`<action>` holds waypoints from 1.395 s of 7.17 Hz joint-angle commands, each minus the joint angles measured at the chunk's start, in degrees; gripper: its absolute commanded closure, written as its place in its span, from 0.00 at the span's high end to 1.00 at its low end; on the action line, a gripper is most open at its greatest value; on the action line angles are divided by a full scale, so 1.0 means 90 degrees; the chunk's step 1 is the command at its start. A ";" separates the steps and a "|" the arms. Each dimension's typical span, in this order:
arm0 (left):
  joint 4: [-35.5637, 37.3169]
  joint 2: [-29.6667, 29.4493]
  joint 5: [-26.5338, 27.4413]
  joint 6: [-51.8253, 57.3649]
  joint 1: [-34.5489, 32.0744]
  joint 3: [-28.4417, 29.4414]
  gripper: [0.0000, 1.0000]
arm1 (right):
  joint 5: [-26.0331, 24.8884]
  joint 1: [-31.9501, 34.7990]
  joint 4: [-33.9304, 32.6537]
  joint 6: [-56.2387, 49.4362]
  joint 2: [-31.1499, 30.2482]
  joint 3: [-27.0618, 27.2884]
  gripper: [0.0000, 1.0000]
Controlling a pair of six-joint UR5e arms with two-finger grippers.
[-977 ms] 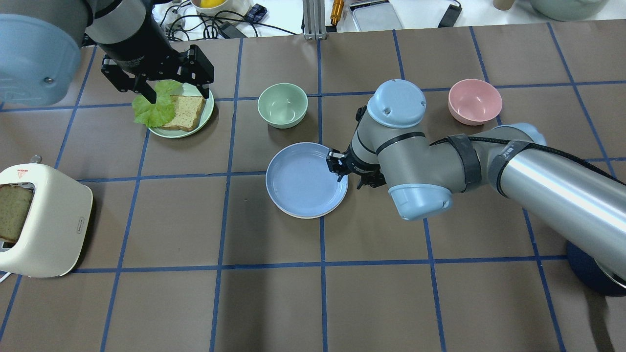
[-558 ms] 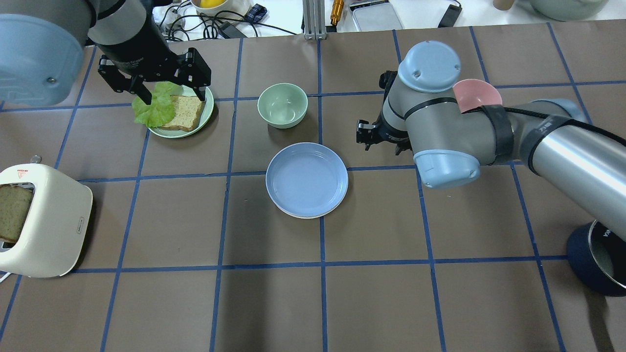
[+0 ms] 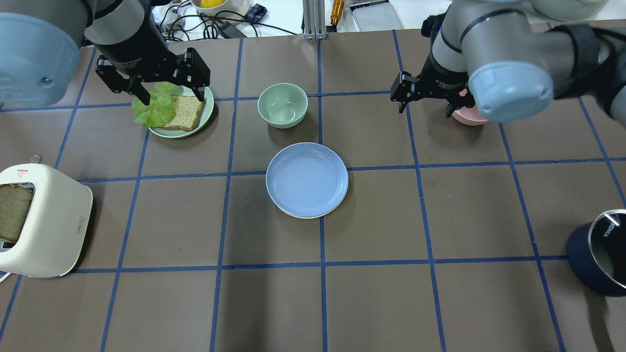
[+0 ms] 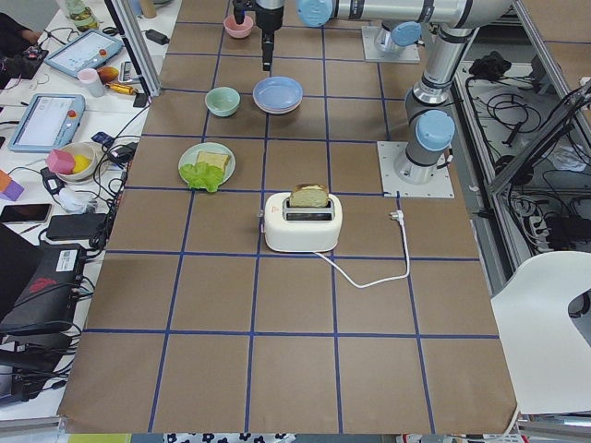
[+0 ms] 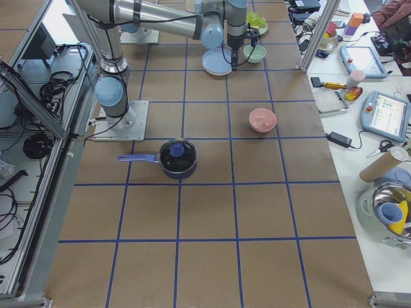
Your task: Stack three plates with pink and blue
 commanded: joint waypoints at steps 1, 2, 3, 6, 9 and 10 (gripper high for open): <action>-0.0049 0.0004 0.0013 -0.0007 0.0000 -0.0009 1.00 | 0.0040 0.0111 0.1200 -0.0010 -0.0052 -0.1039 1.00; -0.0059 0.0004 0.0013 -0.0007 0.0000 -0.0009 1.00 | -0.0085 0.0334 0.1241 -0.0058 -0.0130 -0.0935 1.00; -0.0069 0.0014 0.0013 -0.0007 0.0000 -0.0009 1.00 | -0.0125 0.0327 0.1231 -0.0281 -0.0257 -0.0682 1.00; -0.0060 0.0024 -0.0026 -0.0007 -0.0010 0.0001 1.00 | -0.0135 0.0268 0.1163 -0.1148 -0.0404 -0.0514 1.00; -0.0060 0.0033 -0.0016 0.0022 -0.0019 -0.0009 1.00 | -0.0135 0.0219 0.1192 -0.1631 -0.0522 -0.0533 1.00; -0.0069 0.0062 -0.0016 0.0022 -0.0020 -0.0057 1.00 | -0.0135 0.0200 0.1202 -0.1631 -0.0521 -0.0533 1.00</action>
